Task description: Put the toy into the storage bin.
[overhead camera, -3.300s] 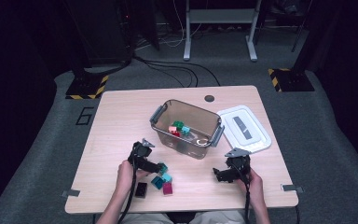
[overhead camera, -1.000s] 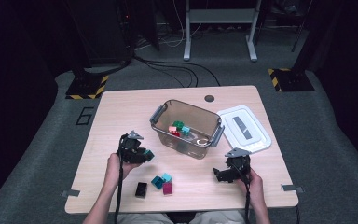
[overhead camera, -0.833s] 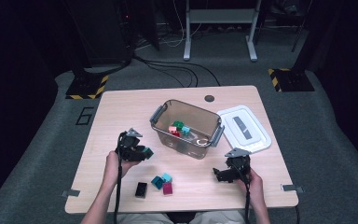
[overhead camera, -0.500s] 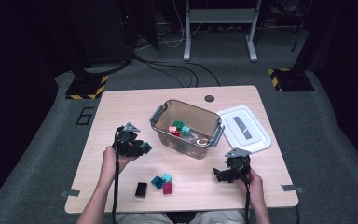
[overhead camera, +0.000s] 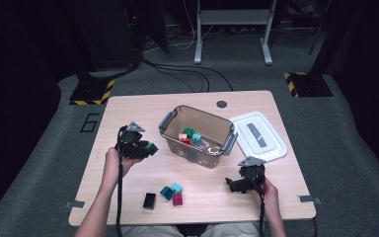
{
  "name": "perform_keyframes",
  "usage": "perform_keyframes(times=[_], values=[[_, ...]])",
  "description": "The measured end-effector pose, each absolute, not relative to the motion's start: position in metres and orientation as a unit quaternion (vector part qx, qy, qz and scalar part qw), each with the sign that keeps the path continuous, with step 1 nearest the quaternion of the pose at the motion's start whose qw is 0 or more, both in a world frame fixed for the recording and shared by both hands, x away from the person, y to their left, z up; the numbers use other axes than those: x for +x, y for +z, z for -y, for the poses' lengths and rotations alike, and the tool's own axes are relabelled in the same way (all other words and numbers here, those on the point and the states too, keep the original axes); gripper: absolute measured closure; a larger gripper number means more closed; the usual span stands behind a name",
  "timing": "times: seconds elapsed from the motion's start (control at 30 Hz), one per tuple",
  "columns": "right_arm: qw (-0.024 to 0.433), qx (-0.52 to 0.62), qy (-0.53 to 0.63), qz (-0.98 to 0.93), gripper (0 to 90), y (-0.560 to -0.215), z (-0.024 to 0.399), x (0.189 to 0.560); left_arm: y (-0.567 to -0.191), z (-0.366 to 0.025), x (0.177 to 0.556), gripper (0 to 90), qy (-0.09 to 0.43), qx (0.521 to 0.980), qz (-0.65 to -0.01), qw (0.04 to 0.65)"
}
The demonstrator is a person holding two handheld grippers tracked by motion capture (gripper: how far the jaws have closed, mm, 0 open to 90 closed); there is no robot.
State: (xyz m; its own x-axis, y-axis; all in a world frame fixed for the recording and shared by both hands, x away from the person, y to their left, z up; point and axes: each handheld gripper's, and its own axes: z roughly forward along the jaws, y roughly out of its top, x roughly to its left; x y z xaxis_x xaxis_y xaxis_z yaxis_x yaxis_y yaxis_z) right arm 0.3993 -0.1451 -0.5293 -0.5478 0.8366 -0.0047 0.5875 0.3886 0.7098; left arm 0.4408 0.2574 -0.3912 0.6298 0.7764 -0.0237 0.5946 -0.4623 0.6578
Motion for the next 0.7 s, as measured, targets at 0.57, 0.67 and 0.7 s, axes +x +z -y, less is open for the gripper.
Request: perform_keyframes(times=[0.57,0.67,0.7], values=[[0.184,0.438,0.337,-0.813,0.0,-0.529,0.145,0.399,-0.368,-0.253,0.450,57.0,0.155,0.841,-0.401,0.327],[0.184,0.438,0.337,-0.813,0.0,-0.529,0.145,0.399,-0.363,-0.251,0.451,57.0,0.160,0.842,-0.397,0.329],[0.185,0.438,0.337,-0.813,0.0,-0.529,0.145,0.399,-0.360,-0.250,0.452,57.0,0.161,0.841,-0.397,0.330]])
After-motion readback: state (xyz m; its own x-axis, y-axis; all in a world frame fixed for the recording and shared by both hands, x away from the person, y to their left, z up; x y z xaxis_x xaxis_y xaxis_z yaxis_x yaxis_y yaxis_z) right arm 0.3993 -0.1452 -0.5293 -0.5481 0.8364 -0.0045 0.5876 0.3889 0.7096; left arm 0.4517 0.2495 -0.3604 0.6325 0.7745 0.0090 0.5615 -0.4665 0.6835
